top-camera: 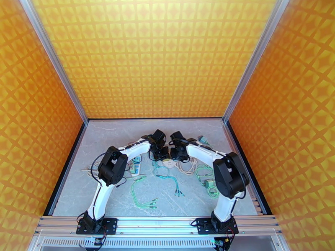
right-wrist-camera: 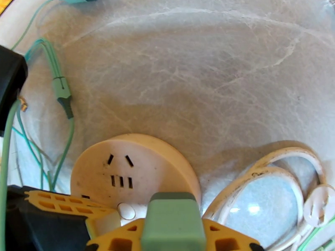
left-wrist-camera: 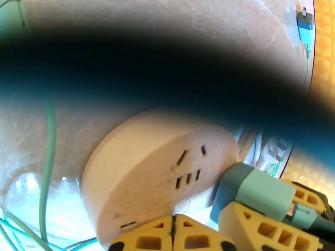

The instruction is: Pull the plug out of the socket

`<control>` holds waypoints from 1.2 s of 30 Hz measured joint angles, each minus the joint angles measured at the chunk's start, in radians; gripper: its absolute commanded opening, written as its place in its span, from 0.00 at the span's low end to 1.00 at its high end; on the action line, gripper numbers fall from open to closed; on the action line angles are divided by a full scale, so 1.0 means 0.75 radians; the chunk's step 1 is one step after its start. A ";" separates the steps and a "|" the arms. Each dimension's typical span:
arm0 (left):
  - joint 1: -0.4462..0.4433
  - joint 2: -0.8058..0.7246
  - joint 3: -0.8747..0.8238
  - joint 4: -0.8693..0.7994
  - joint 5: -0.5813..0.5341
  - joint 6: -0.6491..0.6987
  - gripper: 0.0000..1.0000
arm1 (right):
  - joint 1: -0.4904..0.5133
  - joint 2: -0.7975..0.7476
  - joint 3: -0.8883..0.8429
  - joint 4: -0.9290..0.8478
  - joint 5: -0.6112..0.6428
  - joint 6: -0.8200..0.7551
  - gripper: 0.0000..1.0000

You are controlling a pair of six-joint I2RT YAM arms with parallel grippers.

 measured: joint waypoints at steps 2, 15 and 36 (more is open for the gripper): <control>0.000 0.000 0.001 -0.006 0.001 0.011 0.00 | 0.019 0.020 0.038 -0.047 0.037 0.011 0.00; 0.008 0.002 0.004 -0.019 0.017 0.046 0.00 | 0.060 0.055 0.102 -0.124 0.129 0.015 0.00; -0.002 0.003 0.004 -0.005 0.011 0.009 0.00 | -0.045 -0.070 -0.057 0.026 -0.028 0.010 0.00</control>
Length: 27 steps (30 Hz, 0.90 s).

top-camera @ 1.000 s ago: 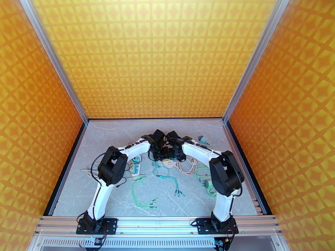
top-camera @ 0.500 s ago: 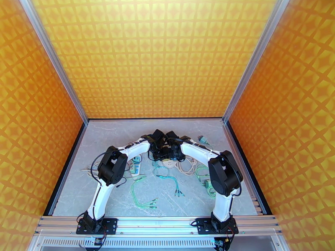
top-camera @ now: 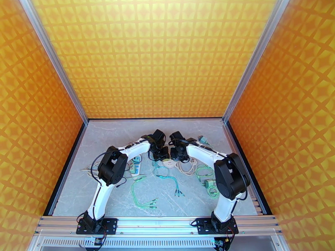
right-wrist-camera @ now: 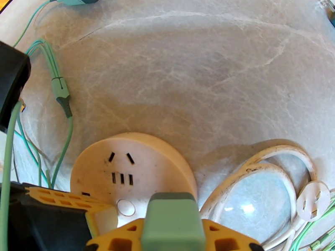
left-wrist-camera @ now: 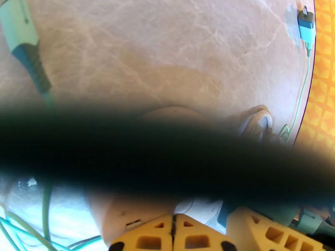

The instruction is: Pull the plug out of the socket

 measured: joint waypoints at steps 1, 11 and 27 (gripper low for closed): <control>-0.003 0.001 0.000 0.004 -0.001 0.000 0.00 | -0.008 -0.006 -0.001 -0.005 -0.009 -0.001 0.00; -0.004 0.002 0.000 0.006 -0.001 -0.004 0.00 | -0.034 -0.033 0.014 -0.093 -0.011 -0.035 0.00; -0.023 0.003 0.091 -0.105 -0.084 0.078 0.08 | -0.103 -0.062 0.229 -0.214 0.058 -0.121 0.00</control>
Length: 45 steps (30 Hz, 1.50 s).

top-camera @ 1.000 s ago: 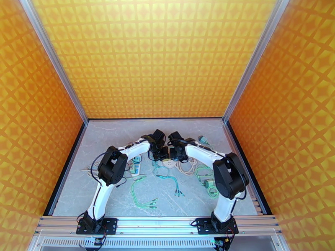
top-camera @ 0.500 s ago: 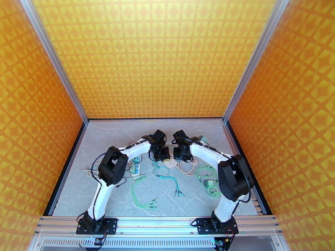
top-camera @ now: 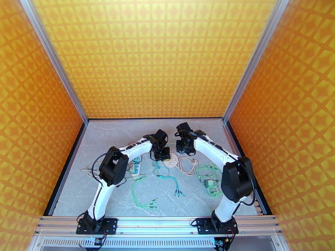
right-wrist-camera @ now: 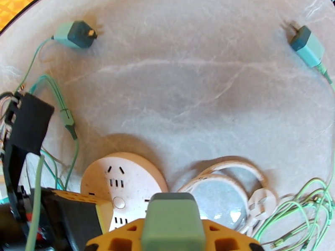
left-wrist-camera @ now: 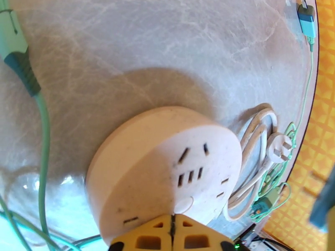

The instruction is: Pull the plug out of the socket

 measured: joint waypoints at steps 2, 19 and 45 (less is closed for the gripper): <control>-0.004 -0.009 0.011 -0.014 -0.007 0.026 0.15 | -0.013 0.011 0.047 -0.011 0.003 -0.010 0.00; 0.007 -0.473 -0.067 0.063 -0.007 0.156 0.47 | -0.128 0.210 0.201 -0.034 -0.001 -0.031 0.00; 0.278 -0.959 -0.585 0.224 -0.144 0.168 0.74 | -0.430 0.606 0.578 -0.287 -0.090 -0.222 0.17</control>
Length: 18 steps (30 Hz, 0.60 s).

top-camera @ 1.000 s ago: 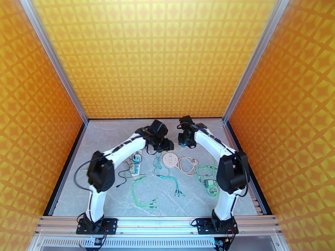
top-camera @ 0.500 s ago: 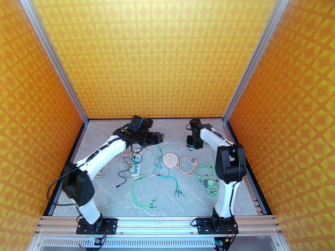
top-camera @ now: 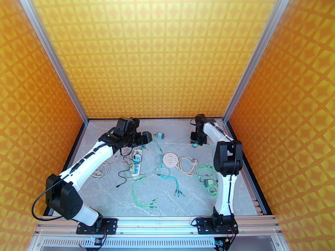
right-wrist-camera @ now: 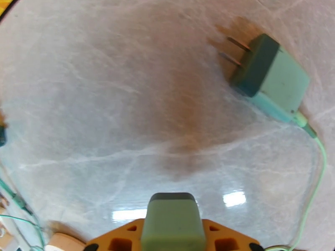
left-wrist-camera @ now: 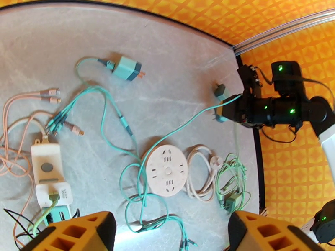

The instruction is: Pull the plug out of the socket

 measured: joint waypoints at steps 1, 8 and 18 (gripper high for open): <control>0.000 0.000 -0.001 0.003 -0.001 -0.001 0.74 | 0.000 0.012 0.013 -0.022 0.028 -0.011 0.17; 0.000 0.001 -0.001 0.019 -0.003 -0.015 0.74 | 0.000 0.051 0.036 -0.124 0.219 -0.084 0.31; 0.000 0.004 -0.001 0.019 -0.003 -0.021 0.75 | 0.008 0.051 0.023 -0.128 0.175 -0.103 0.47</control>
